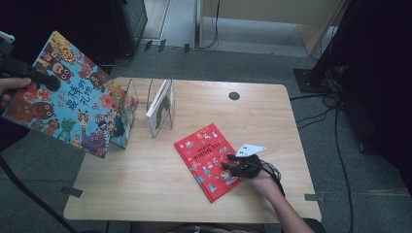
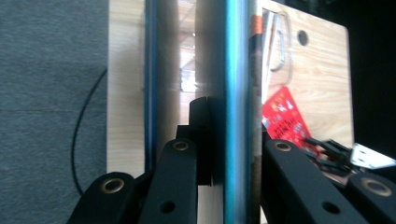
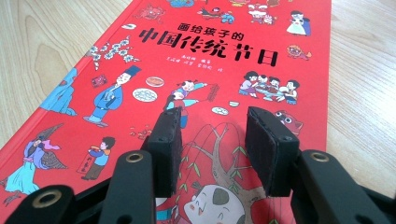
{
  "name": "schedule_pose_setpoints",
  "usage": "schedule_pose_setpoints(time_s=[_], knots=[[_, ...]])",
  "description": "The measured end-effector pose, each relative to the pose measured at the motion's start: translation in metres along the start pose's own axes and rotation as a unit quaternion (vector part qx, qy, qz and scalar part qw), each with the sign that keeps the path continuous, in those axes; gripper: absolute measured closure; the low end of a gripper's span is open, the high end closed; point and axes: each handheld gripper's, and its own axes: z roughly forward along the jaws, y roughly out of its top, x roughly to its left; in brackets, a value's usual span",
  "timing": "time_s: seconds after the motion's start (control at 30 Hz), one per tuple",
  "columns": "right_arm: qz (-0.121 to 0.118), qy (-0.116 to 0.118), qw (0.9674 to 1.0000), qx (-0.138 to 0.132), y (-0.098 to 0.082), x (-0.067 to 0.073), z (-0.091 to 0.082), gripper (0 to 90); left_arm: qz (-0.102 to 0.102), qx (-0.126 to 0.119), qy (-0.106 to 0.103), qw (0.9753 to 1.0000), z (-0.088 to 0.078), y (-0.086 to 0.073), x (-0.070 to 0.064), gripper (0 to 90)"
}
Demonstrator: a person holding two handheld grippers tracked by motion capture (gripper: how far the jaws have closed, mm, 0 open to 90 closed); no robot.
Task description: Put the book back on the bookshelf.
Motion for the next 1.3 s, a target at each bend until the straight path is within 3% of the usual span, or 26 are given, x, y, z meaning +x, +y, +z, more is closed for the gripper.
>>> schedule_pose_setpoints(time_s=[0.27,0.63,0.73,1.3], knots=[[-0.002,0.001,1.0000,0.001,0.001,0.000,0.000,56.8,-0.005,-0.005,0.023,0.9997,0.029,0.013,0.003,81.3],[-0.009,0.001,1.0000,0.005,0.003,0.000,0.002,57.2,0.004,0.003,0.016,0.9999,0.067,0.016,0.002,81.2],[-0.010,0.000,0.9999,0.004,0.003,0.000,0.002,57.3,0.009,0.007,0.025,0.9996,0.074,0.016,0.001,81.2],[-0.012,-0.001,0.9999,0.005,0.003,0.001,0.002,57.3,0.014,-0.007,0.051,0.9986,0.076,0.014,-0.003,81.1]])
